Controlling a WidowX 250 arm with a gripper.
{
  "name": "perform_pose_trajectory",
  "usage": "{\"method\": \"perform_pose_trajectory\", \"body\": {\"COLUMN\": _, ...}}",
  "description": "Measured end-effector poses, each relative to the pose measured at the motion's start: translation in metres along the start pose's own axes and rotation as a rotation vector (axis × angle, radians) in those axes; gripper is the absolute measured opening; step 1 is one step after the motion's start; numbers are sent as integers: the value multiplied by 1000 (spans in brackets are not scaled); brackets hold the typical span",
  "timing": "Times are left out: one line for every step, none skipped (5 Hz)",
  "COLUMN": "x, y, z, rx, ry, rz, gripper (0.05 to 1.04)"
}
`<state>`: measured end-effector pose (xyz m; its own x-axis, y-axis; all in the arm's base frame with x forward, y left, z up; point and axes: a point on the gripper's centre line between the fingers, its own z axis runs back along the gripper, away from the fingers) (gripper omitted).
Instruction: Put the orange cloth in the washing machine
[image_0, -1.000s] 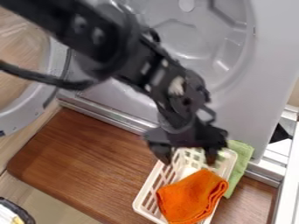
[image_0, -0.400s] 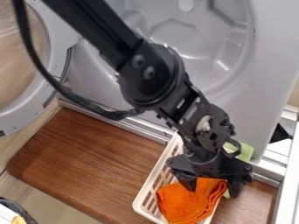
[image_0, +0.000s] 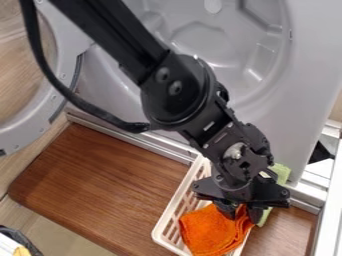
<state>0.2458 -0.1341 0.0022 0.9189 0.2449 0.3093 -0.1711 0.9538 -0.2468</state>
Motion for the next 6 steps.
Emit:
{"method": "perform_pose_trajectory", "body": {"x": -1, "y": 2, "z": -2, "rx": 11, "ry": 4, "rz": 16, "gripper": 142}}
{"method": "perform_pose_trajectory", "body": {"x": -2, "y": 5, "z": -2, "rx": 28, "ry": 5, "rz": 26, "gripper": 58}}
{"method": "perform_pose_trajectory", "body": {"x": 2, "y": 21, "z": 8, "rx": 64, "ry": -17, "rz": 76, "gripper": 51}}
{"method": "perform_pose_trajectory", "body": {"x": 17, "y": 50, "z": 37, "rx": 107, "ry": -108, "rz": 194, "gripper": 51}}
{"method": "perform_pose_trajectory", "body": {"x": 37, "y": 63, "z": 73, "rx": 163, "ry": -228, "rz": 204, "gripper": 51}}
{"method": "perform_pose_trajectory", "body": {"x": 57, "y": 69, "z": 99, "rx": 170, "ry": -320, "rz": 239, "gripper": 51}}
